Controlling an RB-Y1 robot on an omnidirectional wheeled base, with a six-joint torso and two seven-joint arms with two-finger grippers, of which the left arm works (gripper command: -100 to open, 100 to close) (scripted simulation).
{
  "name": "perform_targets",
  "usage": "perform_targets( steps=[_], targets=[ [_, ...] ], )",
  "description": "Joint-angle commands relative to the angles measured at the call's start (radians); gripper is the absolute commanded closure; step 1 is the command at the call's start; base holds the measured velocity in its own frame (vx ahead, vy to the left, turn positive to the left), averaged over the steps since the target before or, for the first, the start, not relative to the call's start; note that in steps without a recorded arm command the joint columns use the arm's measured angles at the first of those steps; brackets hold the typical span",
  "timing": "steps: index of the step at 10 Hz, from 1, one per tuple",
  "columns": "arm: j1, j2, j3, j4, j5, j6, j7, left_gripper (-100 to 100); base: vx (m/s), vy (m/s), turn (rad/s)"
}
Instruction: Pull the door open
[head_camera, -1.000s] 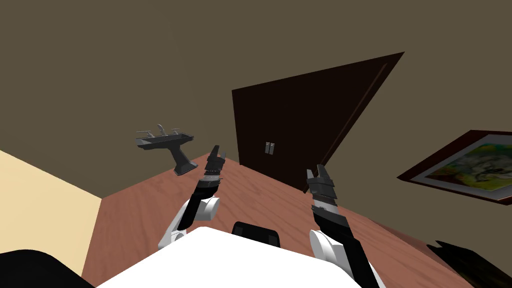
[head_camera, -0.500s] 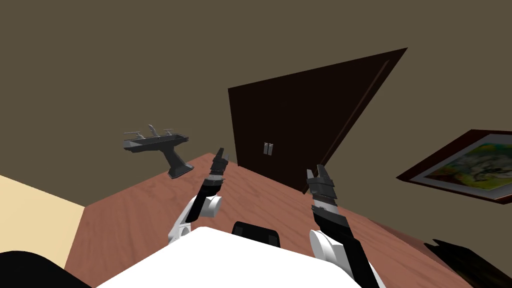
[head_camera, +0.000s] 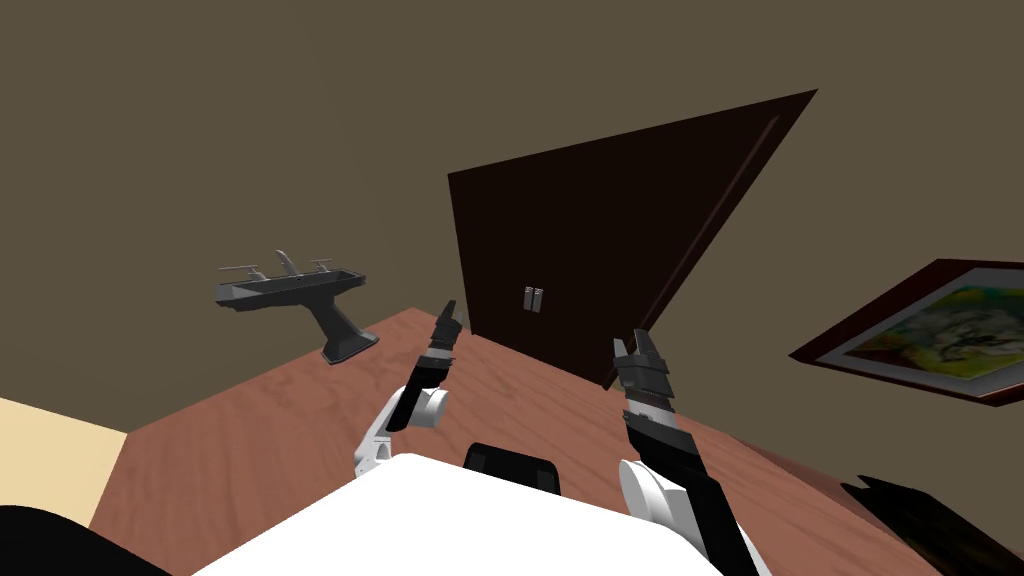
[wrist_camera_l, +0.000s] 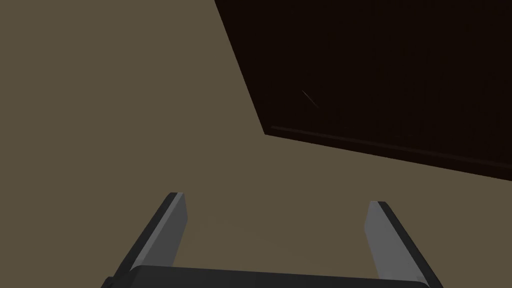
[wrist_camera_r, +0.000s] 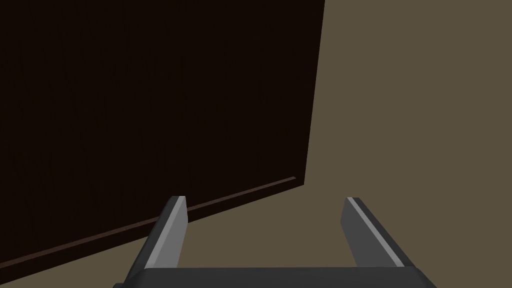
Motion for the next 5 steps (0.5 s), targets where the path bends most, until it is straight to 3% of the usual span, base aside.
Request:
perform_targets(
  steps=[1, 5],
  targets=[
    [-0.021, 0.009, 0.0, 0.041, 0.004, 0.003, 0.006, -100, 0.094, -0.017, -0.057],
    [-0.072, 0.027, -0.001, 0.147, 0.015, 0.008, 0.02, -100, 0.095, -0.02, -0.053]
  ],
)
